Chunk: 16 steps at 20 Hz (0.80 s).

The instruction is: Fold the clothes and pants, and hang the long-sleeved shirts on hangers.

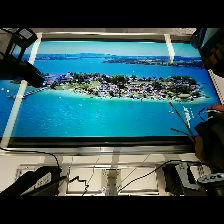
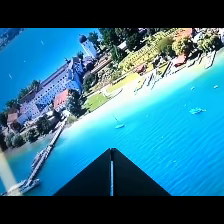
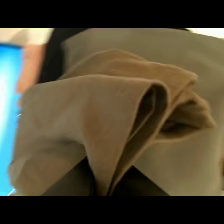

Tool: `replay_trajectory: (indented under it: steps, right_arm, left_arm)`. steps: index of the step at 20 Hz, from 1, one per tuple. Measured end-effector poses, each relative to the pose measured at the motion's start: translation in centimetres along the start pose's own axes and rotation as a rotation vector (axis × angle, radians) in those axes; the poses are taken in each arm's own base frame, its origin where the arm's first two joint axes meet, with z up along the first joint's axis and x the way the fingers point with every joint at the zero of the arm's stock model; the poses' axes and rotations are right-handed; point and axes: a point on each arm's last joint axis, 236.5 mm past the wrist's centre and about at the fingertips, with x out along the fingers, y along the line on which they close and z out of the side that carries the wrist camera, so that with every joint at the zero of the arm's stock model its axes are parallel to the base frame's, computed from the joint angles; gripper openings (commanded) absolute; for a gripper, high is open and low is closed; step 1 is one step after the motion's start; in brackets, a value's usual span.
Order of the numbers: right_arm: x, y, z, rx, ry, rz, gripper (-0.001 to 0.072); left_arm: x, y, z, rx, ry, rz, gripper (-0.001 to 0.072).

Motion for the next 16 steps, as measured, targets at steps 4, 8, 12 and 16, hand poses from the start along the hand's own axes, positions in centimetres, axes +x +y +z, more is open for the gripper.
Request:
replay_trajectory:
  steps: [4, 8, 12, 16]
  right_arm:
    - [-0.3, -3.2, 1.2, 0.028, -0.055, -0.12, 0.0018]
    - [-0.9, -5.8, 2.1, 0.036, -0.094, -0.232, 0.0103]
    - [-1.3, -6.8, 3.9, 0.03, -0.171, -0.274, 0.0676]
    - [-0.2, -6.0, 4.5, 0.029, -0.174, -0.239, 0.0357]
  left_arm:
    - [0.0, 0.0, 0.0, 0.0, 0.0, 0.001, 0.0012]
    - [0.0, 0.0, 0.0, 0.0, 0.0, 0.001, 0.0013]
    - [0.0, 0.0, 0.0, 0.0, 0.0, 0.001, 0.0013]
    - [0.0, 0.0, 0.0, 0.0, 0.0, 0.001, 0.0013]
